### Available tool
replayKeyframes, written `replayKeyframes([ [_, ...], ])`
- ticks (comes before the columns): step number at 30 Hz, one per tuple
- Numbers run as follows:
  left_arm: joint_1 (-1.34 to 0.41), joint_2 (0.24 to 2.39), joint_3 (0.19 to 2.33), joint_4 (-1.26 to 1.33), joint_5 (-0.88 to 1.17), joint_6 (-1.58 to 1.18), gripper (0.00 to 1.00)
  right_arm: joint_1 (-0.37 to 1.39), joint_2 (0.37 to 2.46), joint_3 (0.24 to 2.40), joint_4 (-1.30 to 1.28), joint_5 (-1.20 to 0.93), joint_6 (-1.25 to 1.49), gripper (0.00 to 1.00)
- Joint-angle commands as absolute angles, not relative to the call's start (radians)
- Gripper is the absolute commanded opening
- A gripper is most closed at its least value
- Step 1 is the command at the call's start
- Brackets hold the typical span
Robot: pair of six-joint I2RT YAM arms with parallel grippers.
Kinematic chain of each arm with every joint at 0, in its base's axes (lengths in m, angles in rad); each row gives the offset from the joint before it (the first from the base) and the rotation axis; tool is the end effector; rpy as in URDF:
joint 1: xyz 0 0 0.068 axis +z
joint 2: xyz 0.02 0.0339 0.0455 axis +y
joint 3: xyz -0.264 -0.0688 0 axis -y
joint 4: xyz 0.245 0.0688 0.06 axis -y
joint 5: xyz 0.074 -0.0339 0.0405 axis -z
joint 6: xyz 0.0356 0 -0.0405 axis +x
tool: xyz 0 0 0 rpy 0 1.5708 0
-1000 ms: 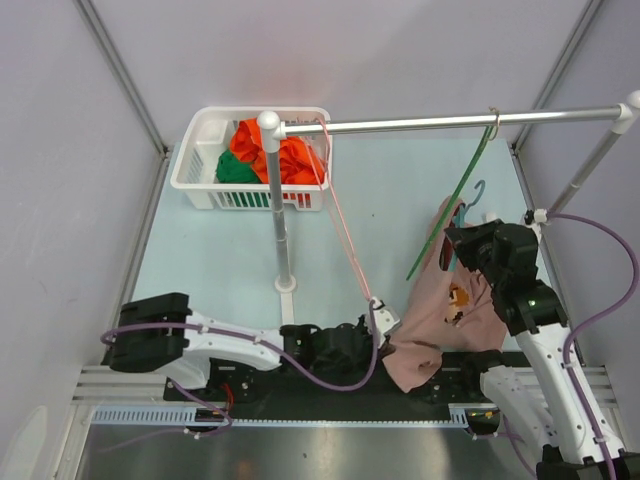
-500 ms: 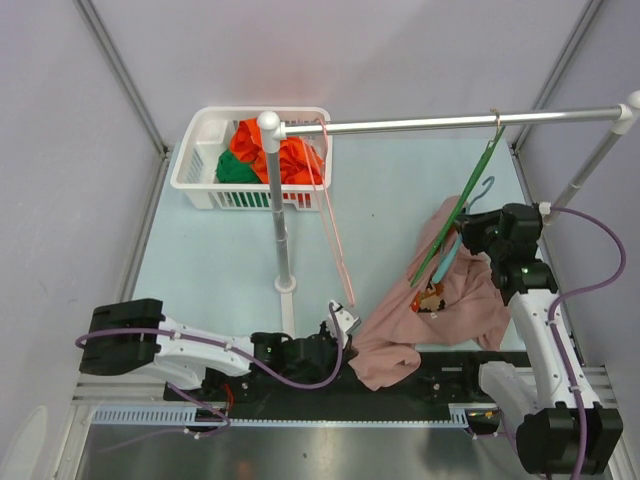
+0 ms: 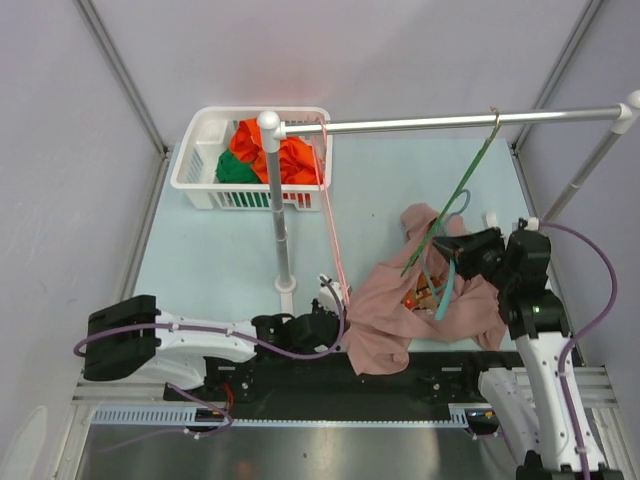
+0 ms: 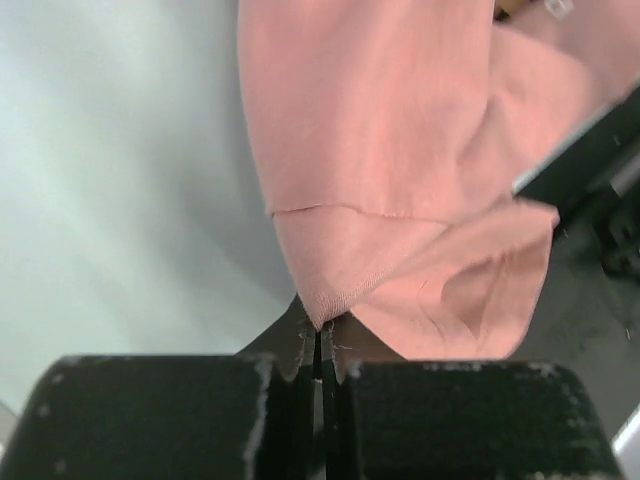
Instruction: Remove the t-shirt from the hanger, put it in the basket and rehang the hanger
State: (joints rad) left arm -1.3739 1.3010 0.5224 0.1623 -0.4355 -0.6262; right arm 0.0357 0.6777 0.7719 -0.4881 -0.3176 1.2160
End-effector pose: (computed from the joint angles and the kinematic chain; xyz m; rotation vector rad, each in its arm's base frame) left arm 0.0642 -0.2451 0.1772 0.5666 2.1304 -0.6913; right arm 0.1517 0.0165 0.3204 0.9869 1.8787 1.0987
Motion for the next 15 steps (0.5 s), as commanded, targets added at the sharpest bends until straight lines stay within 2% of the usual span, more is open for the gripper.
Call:
replayKeyframes([
  [1, -1.31, 1.319, 0.621, 0.126, -0.453, -0.65, 0.0, 0.044, 0.54, 0.756, -0.699, -0.492, 1.198, 0.0],
  [4, -1.269, 1.33, 0.646, 0.12, -0.448, -0.655, 0.0, 0.043, 0.442, 0.767, -0.857, -0.538, 1.154, 0.0],
  [9, -1.221, 1.292, 0.664, 0.1, -0.452, -0.667, 0.0, 0.043, 0.304, 0.811, -0.978, -0.58, 1.122, 0.0],
  [13, -1.219, 1.218, 0.635, 0.103, -0.453, -0.646, 0.0, 0.051, 0.354, 1.014, -1.141, -0.398, 0.952, 0.0],
  [15, -1.22, 1.18, 0.599, 0.109, -0.43, -0.632, 0.0, 0.063, 0.402, 1.146, -1.218, -0.238, 0.885, 0.0],
])
